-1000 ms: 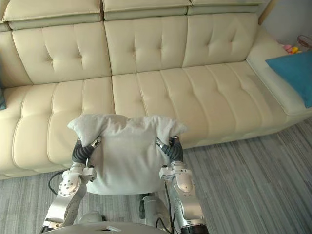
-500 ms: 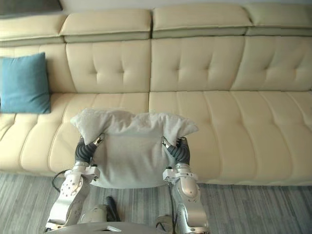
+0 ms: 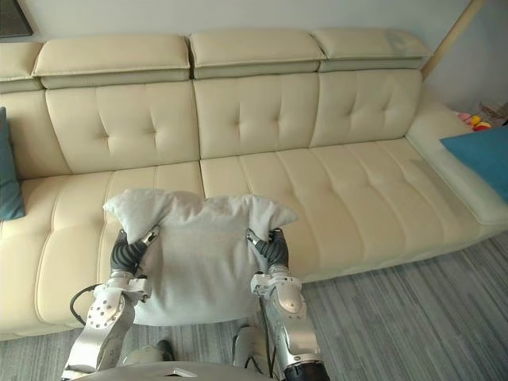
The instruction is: Pick up cushions and gather them together orderly.
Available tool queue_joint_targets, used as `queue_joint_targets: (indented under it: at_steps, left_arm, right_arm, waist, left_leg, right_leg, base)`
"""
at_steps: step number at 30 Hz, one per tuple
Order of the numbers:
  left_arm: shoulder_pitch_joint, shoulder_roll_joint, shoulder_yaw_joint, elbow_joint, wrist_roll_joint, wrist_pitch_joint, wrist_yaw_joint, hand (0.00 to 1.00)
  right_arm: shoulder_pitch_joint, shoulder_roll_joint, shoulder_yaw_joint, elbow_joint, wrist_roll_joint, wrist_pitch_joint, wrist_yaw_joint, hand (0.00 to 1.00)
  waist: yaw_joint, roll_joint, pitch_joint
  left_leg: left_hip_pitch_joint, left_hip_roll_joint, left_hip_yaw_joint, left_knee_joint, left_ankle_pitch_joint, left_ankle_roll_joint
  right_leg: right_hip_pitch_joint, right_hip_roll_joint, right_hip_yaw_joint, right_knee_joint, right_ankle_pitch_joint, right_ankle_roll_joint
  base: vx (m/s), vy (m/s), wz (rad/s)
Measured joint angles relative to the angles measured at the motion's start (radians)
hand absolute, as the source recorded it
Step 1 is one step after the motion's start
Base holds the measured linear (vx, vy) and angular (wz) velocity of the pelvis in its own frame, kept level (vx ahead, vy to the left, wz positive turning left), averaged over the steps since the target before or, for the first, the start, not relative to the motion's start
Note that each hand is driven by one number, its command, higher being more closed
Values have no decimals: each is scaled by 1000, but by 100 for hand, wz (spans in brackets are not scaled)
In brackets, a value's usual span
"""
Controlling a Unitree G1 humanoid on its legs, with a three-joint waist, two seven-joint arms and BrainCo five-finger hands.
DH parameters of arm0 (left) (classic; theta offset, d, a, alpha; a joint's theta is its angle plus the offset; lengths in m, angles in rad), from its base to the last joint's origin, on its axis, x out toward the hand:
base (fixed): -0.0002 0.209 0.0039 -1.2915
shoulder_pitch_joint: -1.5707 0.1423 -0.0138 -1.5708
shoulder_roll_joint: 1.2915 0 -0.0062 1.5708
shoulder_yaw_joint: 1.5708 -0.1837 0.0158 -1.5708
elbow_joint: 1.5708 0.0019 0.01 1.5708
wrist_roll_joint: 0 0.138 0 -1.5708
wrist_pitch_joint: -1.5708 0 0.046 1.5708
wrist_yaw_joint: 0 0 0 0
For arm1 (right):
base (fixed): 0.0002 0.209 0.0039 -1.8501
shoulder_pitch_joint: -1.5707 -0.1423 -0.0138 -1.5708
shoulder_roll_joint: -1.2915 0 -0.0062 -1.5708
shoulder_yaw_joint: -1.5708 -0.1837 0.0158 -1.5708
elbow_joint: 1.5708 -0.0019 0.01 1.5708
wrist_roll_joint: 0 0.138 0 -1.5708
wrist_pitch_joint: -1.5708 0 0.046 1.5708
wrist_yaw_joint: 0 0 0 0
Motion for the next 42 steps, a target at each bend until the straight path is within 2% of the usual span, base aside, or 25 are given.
queue_joint_targets:
  at_steps: [1,2,3,4,9,16,20,22,24,26,28,33,36,37,39,42]
  left_arm:
    - [-2,-11,-1,10,0,2,0,100]
    - [8,-24,-2,11,-1,3,-1,100]
    - [8,-35,-8,10,-7,3,-1,100]
    - [3,-45,-15,9,-9,3,-2,100]
    - [-8,-48,-21,7,-12,2,-6,100]
    - [-20,-34,-24,13,-8,1,-9,100]
    - [-110,-19,33,100,13,-1,28,100]
    - [-154,-12,61,124,15,-1,61,100]
    - [-238,14,104,127,35,-6,130,100]
    - [-297,24,116,139,58,-10,170,100]
    - [-400,39,131,170,72,-21,238,100]
    - [-598,58,139,246,72,-34,345,100]
    - [-797,77,153,318,72,-35,383,100]
    - [-879,82,167,339,72,-34,394,100]
    - [-953,84,174,372,72,-34,396,100]
    - [-1135,96,189,461,69,-34,399,100]
  right_arm:
    - [0,-9,1,1,0,2,0,100]
    - [1,-26,1,-2,1,2,2,100]
    - [-1,-46,2,-11,2,1,4,100]
    - [-2,-59,-1,-12,2,1,4,100]
    - [-3,-64,-17,-62,4,2,1,100]
    - [-26,-59,-22,-70,1,2,-4,100]
    - [-147,-26,7,-18,-3,2,-35,100]
    - [-211,-15,41,-7,-8,1,-69,100]
    - [-329,13,98,-8,-51,-15,-131,100]
    - [-390,18,121,-8,-85,-22,-171,100]
    - [-482,21,139,-7,-146,-22,-236,100]
    - [-643,33,143,-6,-251,-22,-354,100]
    - [-791,36,94,-4,-308,-21,-427,100]
    - [-846,38,73,-4,-318,-21,-449,100]
    - [-877,39,45,-4,-319,-19,-462,100]
    - [-968,42,-3,1,-319,-16,-501,100]
  waist:
    - [0,13,1]
    - [4,38,-3]
    - [26,75,-17]
    - [25,95,-29]
    - [21,96,-31]
    - [24,96,-33]
    - [24,97,-33]
    - [29,97,-34]
    - [39,96,-34]
    - [50,96,-34]
    - [66,97,-34]
    - [77,106,-28]
    - [85,116,-22]
    - [85,120,-20]
    - [88,123,-18]
    - [92,147,1]
  left_leg:
    - [2,3,-10,7,-7,-8]
    - [0,17,-18,17,-13,-13]
    - [-24,43,-27,33,-8,-17]
    - [-35,51,-50,15,6,-26]
    - [-6,48,-58,-102,56,-37]
    - [8,32,-18,-168,70,-28]
    - [2,17,22,-203,90,-14]
    - [-9,16,47,-200,92,-11]
    - [-77,16,76,-175,96,-5]
    - [-117,14,81,-151,95,-4]
    - [-176,23,74,-108,93,-1]
    - [-279,31,38,-74,100,-6]
    - [-371,21,20,-97,146,-7]
    - [-397,8,12,-142,184,-8]
    - [-401,3,7,-191,225,-14]
    - [-415,-3,-16,-292,312,-16]
  right_leg:
    - [3,2,-14,13,-7,15]
    - [11,7,-27,15,-11,14]
    - [5,24,-47,4,-10,8]
    - [10,34,-79,-14,-5,0]
    - [28,46,-106,-75,11,-15]
    - [52,54,-53,-221,105,-10]
    - [44,50,-7,-302,187,-10]
    - [24,51,18,-310,209,-7]
    - [-49,47,42,-310,239,-6]
    - [-80,40,42,-310,242,-3]
    - [-117,37,33,-306,245,2]
    - [-186,34,0,-297,252,1]
    - [-282,23,-26,-273,257,0]
    - [-320,18,-34,-273,264,-4]
    - [-341,16,-53,-273,272,-8]
    - [-391,20,-84,-253,269,-14]
  base:
    - [177,-138,58]
    - [208,-109,19]
    - [307,-152,27]
    - [269,-132,27]
    - [149,-72,13]
    - [28,57,-19]
    - [-60,55,-28]
    - [-108,28,-39]
    - [-166,11,-37]
    - [-142,-33,-7]
    - [-178,-78,9]
    - [-150,-92,24]
    - [-150,-86,35]
    - [-76,-50,33]
    - [-44,-53,29]
    - [6,-61,27]
